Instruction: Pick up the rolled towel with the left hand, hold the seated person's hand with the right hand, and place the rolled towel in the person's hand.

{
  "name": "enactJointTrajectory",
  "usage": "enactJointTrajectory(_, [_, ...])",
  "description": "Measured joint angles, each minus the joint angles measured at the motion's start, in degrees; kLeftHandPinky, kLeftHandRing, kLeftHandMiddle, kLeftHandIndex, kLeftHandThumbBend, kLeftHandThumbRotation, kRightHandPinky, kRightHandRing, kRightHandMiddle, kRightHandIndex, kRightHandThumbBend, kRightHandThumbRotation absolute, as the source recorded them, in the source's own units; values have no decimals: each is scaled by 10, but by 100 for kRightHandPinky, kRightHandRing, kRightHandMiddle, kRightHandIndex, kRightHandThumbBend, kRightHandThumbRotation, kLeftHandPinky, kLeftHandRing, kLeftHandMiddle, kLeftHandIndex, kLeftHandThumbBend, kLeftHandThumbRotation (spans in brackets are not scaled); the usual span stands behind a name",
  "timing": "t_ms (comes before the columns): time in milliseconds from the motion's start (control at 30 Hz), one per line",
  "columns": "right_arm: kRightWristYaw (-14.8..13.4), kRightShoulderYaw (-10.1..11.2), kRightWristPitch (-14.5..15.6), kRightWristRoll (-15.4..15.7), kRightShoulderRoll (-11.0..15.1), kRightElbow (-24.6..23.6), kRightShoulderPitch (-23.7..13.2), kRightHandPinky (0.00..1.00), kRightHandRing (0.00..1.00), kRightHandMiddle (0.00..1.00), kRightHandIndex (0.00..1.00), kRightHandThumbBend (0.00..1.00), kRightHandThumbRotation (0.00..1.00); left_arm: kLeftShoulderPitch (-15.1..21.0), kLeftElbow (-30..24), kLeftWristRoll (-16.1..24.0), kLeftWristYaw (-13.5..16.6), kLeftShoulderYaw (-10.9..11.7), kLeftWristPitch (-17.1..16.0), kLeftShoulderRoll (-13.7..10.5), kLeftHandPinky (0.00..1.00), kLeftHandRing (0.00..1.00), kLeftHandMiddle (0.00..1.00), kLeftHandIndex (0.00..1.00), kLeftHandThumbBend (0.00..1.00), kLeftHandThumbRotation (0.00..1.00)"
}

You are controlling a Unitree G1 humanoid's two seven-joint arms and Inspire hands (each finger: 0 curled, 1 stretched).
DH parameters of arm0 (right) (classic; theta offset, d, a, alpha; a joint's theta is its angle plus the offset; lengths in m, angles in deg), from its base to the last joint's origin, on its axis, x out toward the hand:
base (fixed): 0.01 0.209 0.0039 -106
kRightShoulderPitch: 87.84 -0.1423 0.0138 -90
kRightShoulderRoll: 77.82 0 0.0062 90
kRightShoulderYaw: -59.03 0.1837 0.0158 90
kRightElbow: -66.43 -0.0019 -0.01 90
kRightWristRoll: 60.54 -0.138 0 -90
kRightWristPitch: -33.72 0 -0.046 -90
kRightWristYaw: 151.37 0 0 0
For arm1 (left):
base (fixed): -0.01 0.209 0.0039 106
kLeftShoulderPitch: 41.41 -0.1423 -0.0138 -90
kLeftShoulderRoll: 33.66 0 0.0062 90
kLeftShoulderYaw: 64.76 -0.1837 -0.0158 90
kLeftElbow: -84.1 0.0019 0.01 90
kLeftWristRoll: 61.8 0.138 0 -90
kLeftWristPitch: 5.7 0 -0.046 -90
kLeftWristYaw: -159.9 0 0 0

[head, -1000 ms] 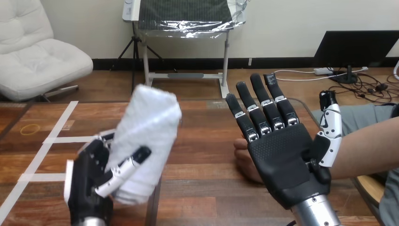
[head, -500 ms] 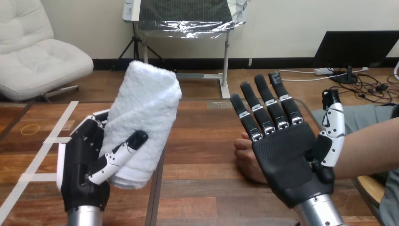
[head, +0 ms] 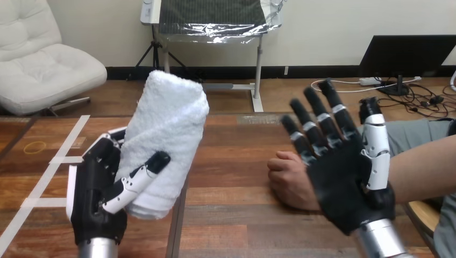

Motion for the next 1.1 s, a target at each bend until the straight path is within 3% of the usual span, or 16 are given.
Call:
enactJointTrajectory(133, [-15, 2, -19, 74, 21, 3, 0, 98, 99, 100, 100, 42, 40, -7, 1, 1, 0, 0, 3, 0, 39, 41, 45, 53, 71, 2])
enactJointTrajectory(267, [-32, 4, -26, 146, 47, 7, 0, 99, 100, 100, 100, 54, 18, -13, 3, 2, 0, 0, 7, 0, 39, 41, 45, 53, 72, 3])
enactJointTrajectory(400, [-48, 5, -26, 221, 76, 9, 0, 98, 100, 100, 100, 60, 8, -18, 4, 2, 1, 0, 11, 0, 39, 41, 45, 52, 72, 3])
enactJointTrajectory(767, [-74, 5, -26, 415, 167, 13, 0, 84, 92, 94, 93, 74, 0, -28, 6, 9, 2, 0, 19, 0, 38, 40, 44, 52, 72, 4])
enactJointTrajectory(1100, [-66, -3, -24, 592, 257, 34, -13, 81, 90, 91, 89, 82, 0, -27, 12, 18, 3, 0, 24, 0, 41, 41, 43, 52, 73, 6])
